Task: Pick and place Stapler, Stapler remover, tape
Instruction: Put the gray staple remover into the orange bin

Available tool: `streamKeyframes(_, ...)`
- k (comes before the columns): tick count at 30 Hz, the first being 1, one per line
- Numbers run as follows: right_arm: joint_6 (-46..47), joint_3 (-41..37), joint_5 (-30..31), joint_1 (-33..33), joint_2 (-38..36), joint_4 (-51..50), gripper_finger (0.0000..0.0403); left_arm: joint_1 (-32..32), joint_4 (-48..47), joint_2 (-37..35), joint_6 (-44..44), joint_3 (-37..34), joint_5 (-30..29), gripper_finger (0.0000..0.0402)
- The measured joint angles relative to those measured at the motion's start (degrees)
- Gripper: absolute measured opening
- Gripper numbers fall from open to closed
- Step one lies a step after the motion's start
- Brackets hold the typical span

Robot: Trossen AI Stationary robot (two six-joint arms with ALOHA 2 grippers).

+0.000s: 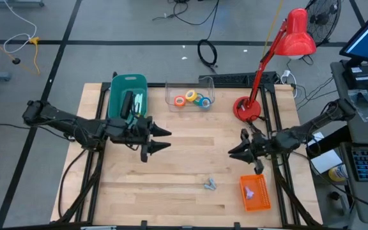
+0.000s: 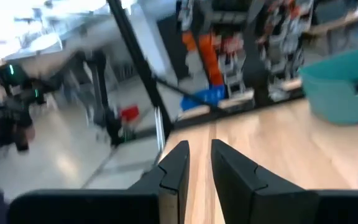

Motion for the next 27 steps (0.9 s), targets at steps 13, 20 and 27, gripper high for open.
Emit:
streamKeyframes(13,12.2,16.4,-18.6,-4.7,24.5,-20.4,0.0059,-0.5,-12.9,-3.0,-1.3,0.0,0.0,0.0253)
streamKeyframes(20,18.0,20.2,-26.9,-5.6,35.9,-20.8,0.0059,-1.6,-18.5,-3.0,-1.3,0.0,0.5,0.0253)
streamKeyframes(27,23.2,21.8,-31.4,-7.5,41.5,-26.0,0.0063,-2.9,-21.5,-3.0,-1.4,0.0,0.5,0.0253)
